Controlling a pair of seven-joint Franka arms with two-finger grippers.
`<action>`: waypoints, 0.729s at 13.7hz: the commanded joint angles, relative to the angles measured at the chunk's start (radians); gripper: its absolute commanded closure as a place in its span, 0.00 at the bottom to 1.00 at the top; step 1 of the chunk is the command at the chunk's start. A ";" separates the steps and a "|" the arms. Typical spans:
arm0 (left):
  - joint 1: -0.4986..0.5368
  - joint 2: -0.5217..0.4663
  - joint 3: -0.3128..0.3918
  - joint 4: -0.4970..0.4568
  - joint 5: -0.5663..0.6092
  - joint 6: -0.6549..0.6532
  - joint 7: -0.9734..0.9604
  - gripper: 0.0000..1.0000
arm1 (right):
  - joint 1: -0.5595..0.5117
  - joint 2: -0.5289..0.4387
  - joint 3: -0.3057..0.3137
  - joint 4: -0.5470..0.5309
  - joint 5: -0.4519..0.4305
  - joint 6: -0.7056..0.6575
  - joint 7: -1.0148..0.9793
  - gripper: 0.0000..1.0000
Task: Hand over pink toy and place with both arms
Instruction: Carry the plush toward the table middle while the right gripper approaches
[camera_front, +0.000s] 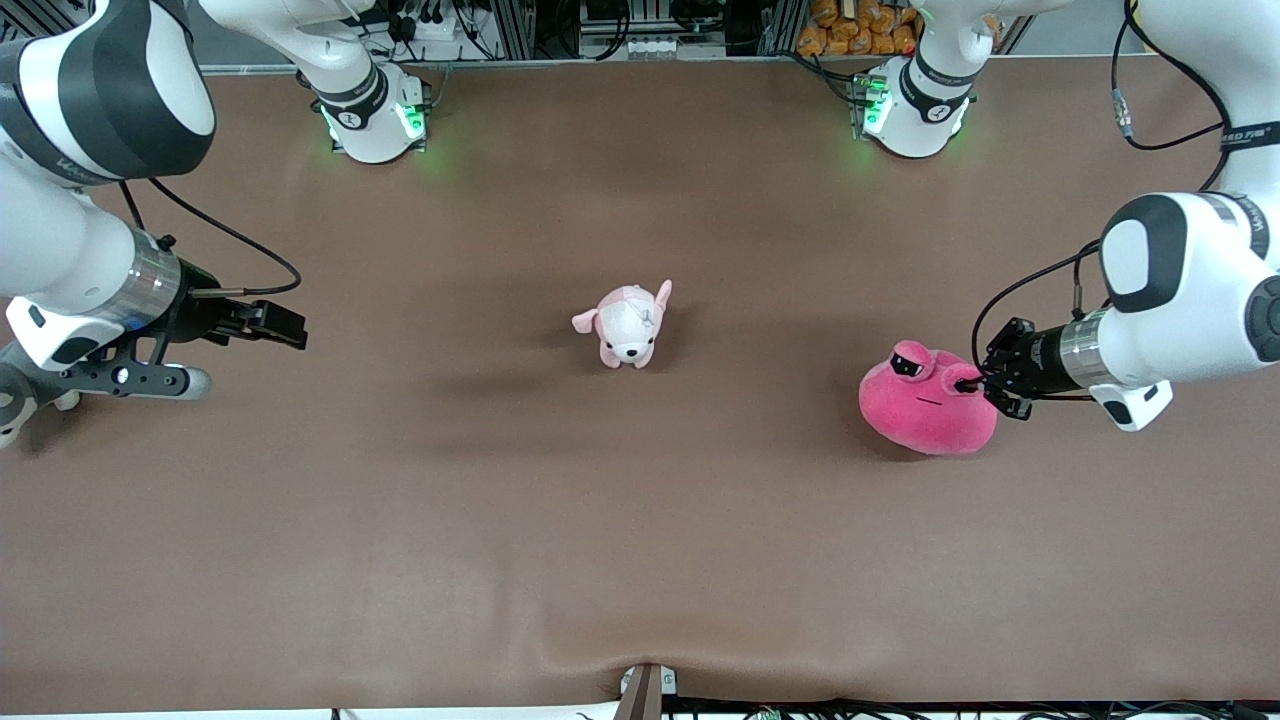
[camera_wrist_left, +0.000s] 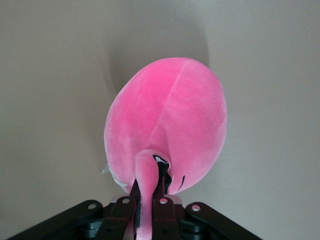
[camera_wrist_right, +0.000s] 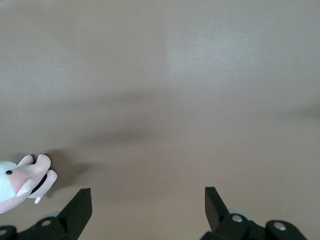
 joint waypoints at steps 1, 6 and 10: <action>-0.010 -0.007 -0.002 0.100 -0.038 -0.121 -0.011 1.00 | 0.003 0.005 0.001 0.014 0.009 -0.002 0.015 0.00; -0.011 -0.013 -0.003 0.200 -0.099 -0.206 -0.053 1.00 | 0.003 0.005 0.001 0.013 0.018 -0.002 0.013 0.00; -0.014 -0.027 -0.023 0.268 -0.176 -0.273 -0.089 1.00 | -0.011 0.005 0.000 0.013 0.156 0.000 0.001 0.00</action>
